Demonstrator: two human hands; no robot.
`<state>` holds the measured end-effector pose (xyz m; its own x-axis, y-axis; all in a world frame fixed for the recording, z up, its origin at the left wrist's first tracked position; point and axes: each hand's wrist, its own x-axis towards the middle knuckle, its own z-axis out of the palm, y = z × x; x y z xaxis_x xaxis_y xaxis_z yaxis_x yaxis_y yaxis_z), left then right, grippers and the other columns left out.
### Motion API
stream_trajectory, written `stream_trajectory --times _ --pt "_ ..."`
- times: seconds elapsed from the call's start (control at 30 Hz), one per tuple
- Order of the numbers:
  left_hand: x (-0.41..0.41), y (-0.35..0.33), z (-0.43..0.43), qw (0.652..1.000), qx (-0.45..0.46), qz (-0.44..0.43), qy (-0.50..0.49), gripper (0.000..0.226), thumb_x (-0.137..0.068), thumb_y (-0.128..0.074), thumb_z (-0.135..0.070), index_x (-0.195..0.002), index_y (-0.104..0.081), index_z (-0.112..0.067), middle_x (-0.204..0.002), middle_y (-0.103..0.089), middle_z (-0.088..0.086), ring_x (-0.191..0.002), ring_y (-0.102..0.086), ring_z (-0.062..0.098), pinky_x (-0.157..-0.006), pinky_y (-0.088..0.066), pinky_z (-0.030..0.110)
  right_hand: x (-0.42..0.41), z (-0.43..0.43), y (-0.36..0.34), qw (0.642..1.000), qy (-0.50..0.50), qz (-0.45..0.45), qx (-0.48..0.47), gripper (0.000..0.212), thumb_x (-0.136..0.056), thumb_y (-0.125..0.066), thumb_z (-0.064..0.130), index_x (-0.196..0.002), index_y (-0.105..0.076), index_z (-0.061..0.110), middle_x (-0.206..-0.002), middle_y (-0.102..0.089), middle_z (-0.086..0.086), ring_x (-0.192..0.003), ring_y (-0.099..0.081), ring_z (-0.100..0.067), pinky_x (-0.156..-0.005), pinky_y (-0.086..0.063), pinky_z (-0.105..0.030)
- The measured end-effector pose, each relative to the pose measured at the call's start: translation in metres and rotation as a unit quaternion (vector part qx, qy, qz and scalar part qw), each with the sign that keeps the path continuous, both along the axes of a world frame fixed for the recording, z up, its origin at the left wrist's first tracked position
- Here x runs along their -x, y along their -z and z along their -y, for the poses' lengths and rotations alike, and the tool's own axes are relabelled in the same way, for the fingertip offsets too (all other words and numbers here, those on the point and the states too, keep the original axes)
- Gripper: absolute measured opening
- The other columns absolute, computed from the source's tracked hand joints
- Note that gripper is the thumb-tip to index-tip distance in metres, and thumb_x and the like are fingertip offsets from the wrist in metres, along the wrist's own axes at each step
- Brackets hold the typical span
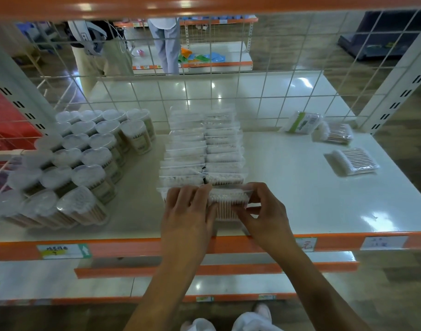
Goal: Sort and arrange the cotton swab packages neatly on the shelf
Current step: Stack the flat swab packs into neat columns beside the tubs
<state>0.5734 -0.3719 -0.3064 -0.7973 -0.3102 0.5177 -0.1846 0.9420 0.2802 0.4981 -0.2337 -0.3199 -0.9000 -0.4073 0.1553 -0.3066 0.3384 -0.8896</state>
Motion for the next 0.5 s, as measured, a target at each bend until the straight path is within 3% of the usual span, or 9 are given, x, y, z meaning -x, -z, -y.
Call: stream_trajectory --times 0.27,0.5 --pt "0.0058 0.0012 0.0024 1.0 -0.002 -0.016 -0.002 0.032 -0.069 -0.08 -0.018 -0.099 -0.07 -0.011 -0.09 -0.061 0.004 -0.09 -0.053 0.027 -0.066 -0.052 0.034 0.0037 0.0052 0.0005 0.999 0.023 -0.001 -0.032 0.035 -0.081 -0.072 0.018 -0.1 -0.044 0.027 -0.095 -0.057 0.011 -0.08 -0.056 0.007 -0.064 -0.043 0.001" --pt "0.0098 0.0079 0.0025 0.999 -0.031 -0.02 0.016 0.036 -0.068 -0.081 -0.012 -0.102 -0.069 -0.011 -0.09 -0.061 0.006 -0.087 -0.054 0.028 -0.069 -0.052 0.035 0.0077 0.0061 0.0027 0.999 0.019 0.012 -0.045 0.033 -0.081 -0.071 0.02 -0.097 -0.044 0.028 -0.089 -0.055 0.017 -0.077 -0.057 0.008 -0.064 -0.043 -0.001"
